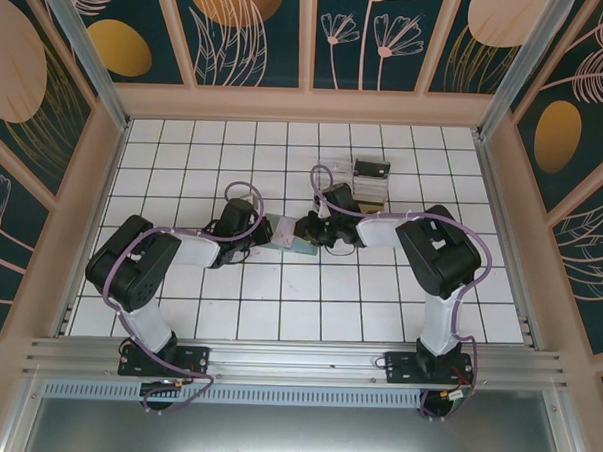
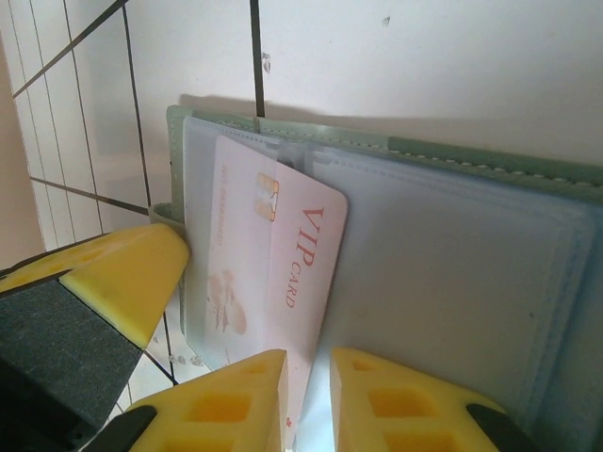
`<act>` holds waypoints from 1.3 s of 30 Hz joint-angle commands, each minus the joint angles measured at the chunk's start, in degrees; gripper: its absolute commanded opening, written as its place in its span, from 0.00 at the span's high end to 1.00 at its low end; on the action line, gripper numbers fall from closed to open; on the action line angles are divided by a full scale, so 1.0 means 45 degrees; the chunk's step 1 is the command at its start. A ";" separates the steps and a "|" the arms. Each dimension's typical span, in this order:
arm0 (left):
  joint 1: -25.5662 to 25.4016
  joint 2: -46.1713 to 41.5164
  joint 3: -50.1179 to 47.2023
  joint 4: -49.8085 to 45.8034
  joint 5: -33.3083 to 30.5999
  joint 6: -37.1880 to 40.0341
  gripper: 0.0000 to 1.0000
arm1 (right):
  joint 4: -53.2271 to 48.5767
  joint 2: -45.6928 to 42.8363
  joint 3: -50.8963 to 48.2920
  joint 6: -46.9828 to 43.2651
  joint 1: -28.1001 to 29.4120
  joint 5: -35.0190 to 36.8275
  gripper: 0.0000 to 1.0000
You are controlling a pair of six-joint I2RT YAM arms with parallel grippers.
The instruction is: Take the credit cards out of the card holder
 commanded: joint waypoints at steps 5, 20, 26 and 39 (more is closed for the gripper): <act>0.0032 0.0242 -0.0232 -0.0974 0.0106 0.0085 1.00 | -0.0213 0.0337 0.0622 0.0003 0.0229 -0.0056 0.76; 0.0032 0.0307 -0.0173 -0.1431 -0.0439 0.0055 1.00 | -0.2272 -0.0094 0.1180 -0.0560 0.0622 0.1531 0.74; 0.0032 0.0339 -0.0232 -0.1349 -0.0390 0.0065 1.00 | -0.2147 -0.0213 0.1000 -0.0466 0.0651 0.1511 0.74; 0.0032 0.0334 -0.0308 -0.1232 -0.0304 0.0124 1.00 | -0.1955 0.0053 0.1034 -0.0408 0.0712 0.1146 0.72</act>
